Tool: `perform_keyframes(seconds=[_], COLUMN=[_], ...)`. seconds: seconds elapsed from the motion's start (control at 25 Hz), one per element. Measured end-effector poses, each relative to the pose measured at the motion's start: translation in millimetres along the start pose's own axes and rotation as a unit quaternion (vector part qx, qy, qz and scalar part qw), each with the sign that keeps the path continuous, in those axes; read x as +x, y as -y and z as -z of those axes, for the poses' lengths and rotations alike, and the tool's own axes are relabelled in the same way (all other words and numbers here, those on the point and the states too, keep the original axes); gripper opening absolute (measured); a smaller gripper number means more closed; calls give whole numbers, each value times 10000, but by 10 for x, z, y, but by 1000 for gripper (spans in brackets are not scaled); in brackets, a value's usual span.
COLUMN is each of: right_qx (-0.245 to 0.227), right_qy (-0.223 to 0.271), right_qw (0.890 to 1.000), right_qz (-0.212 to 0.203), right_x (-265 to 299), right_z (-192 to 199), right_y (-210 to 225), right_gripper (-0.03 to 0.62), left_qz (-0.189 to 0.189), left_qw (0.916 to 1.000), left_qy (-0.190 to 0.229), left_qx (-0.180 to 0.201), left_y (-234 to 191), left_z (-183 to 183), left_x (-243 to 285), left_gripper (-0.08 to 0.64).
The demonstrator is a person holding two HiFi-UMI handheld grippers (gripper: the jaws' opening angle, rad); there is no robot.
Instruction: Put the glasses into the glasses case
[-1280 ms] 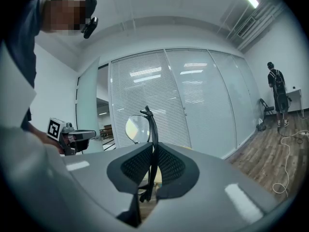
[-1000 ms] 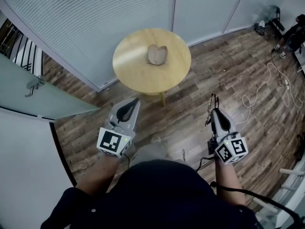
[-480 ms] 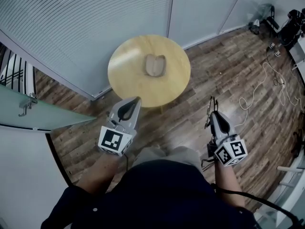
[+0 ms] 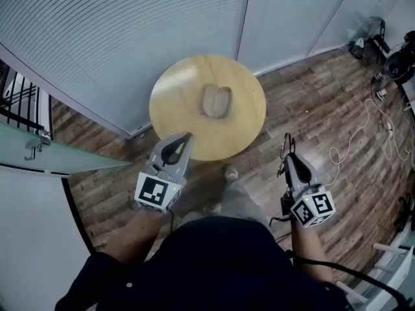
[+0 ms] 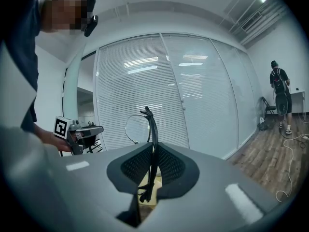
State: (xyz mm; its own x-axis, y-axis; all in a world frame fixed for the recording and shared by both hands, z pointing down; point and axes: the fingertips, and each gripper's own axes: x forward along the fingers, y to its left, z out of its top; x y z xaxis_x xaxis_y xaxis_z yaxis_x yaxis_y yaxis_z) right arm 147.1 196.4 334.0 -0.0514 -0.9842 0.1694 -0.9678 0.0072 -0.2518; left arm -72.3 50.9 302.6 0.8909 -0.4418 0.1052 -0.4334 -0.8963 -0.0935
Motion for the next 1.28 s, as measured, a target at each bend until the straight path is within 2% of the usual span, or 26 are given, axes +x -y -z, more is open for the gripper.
perform_keyframes(seconds=[0.24, 0.52, 0.92, 1.28], right_qx=[24, -161, -33, 68], right_qy=[-72, -142, -447, -670], right_qw=[9995, 9956, 9862, 9771], right_qz=[-307, -908, -1594, -2016], right_x=[638, 1377, 2217, 2758], right_z=[-183, -491, -607, -515], right_y=[298, 592, 1021, 857], right_gripper=[37, 37, 37, 37], left_qz=[-314, -670, -1313, -1599], left_qw=[9994, 9976, 9909, 9851], left_qy=[-115, -164, -279, -553], left_qx=[25, -21, -114, -307], left_y=[-332, -670, -1006, -1130], left_z=[-78, -215, -279, -142], left_x=[374, 942, 1608, 1617], left_gripper=[0, 0, 0, 0])
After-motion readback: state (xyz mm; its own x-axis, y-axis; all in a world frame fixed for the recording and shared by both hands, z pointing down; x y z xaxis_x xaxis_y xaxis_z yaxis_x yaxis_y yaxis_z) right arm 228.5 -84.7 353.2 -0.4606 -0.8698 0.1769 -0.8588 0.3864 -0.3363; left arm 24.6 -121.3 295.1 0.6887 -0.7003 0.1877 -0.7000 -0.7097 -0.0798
